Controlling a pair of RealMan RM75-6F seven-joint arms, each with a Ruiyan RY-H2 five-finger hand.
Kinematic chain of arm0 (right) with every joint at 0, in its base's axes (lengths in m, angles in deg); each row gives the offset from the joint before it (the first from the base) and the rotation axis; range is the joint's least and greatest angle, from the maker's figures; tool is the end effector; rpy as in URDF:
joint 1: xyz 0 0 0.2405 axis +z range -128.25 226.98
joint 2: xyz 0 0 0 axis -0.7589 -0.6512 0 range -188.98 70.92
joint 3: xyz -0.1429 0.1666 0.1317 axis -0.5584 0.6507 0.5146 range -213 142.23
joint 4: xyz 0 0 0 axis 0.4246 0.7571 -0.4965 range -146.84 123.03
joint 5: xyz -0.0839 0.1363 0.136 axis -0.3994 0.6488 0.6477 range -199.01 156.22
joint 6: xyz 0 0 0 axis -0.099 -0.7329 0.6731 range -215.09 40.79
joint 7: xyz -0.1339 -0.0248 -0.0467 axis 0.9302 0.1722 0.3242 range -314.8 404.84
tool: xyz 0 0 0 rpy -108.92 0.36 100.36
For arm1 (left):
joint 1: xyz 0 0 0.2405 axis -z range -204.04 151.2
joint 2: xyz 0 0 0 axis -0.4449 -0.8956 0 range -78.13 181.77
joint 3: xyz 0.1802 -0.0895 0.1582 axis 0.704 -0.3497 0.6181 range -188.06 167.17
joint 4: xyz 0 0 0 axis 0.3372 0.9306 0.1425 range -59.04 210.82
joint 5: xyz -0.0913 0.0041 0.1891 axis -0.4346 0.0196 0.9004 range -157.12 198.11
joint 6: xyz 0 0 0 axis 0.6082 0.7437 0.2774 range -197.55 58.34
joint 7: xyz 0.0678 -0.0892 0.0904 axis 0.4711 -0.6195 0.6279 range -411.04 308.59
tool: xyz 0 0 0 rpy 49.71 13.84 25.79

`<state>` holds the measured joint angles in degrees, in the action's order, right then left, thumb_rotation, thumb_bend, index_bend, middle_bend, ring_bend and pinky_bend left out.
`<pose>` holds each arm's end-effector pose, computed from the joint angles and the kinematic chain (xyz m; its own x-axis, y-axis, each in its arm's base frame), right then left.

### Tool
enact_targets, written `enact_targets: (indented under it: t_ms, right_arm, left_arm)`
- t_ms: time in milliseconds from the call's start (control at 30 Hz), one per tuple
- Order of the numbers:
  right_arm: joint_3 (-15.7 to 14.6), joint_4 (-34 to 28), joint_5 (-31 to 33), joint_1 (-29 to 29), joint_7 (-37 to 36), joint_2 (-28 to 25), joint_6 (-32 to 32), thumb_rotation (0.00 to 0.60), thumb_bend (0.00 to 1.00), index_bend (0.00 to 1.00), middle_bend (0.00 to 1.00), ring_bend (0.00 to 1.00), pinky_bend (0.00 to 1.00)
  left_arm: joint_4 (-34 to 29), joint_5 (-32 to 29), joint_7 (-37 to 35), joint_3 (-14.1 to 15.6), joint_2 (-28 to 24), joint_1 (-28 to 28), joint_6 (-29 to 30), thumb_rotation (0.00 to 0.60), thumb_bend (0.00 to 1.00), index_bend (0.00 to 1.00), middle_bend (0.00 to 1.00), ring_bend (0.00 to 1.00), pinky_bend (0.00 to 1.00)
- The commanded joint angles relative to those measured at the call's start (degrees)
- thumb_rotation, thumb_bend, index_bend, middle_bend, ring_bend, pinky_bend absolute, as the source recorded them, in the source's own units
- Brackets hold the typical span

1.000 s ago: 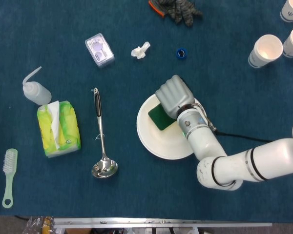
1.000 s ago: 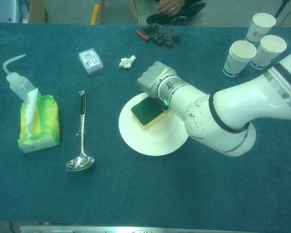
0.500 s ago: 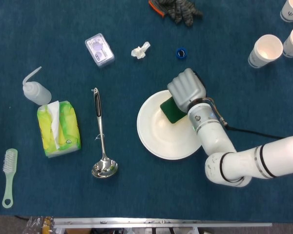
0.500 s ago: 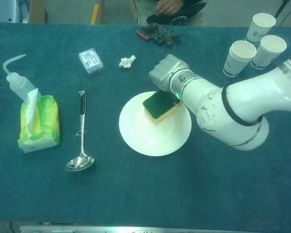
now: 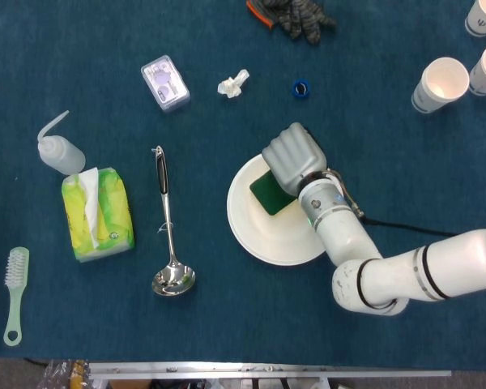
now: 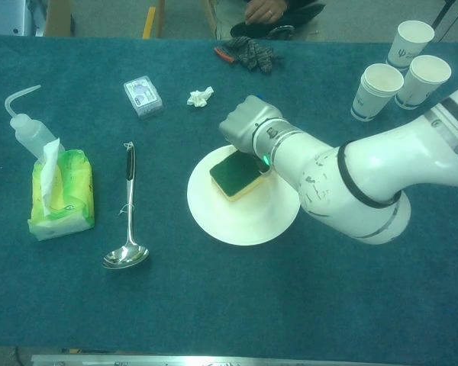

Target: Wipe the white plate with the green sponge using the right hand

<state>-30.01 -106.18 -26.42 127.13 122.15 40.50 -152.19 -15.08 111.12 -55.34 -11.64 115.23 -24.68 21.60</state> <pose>-0.0300 -0.3152 -0.0936 0.9195 -0.2721 0.2839 -0.3909 -0.5540 0.7350 -0.3110 0.1577 0.1705 0.3645 -0.0521 0.9297 0.9294 -0.0424 -0.3667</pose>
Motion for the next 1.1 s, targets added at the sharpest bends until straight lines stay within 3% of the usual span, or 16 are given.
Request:
enact_targets:
  t_ms: [33,633,867,1100]
  right_arm:
    - [-0.6,0.3,0.3,-0.1,0.4,0.1,-0.1,0.600,0.10,0.56,0.42,0.37,0.62]
    - [-1.8,-1.1,0.2,-2.3,-0.1,-4.4,-1.3,0.600,0.11,0.56,0.42,0.37,0.62]
    - [-1.4,-5.0,-2.0,-3.6,-2.7,-7.8,-1.0,0.600,0.11,0.56,0.42,0.37,0.62]
    - [-3.4,-11.2,-6.7,-6.3,-6.8,-13.2,-0.4,0.600,0.11,0.56,0.42,0.37,0.62]
  left_arm:
    - [0.0,0.0,0.0,0.0,0.0,0.0,0.0,0.600,0.40,0.24,0.20,0.12,0.12]
    - [-0.4,0.3,0.6,0.0,0.2,0.2,-0.1,0.600,0.40,0.24,0.20,0.12,0.12]
    - [-0.3,0.3,0.5,0.0,0.2,0.1,0.0,0.600,0.40,0.24,0.20,0.12,0.12]
    - [-0.1,0.2,0.3,0.1,0.2,0.0,0.1,0.600,0.40,0.24,0.20,0.12,0.12]
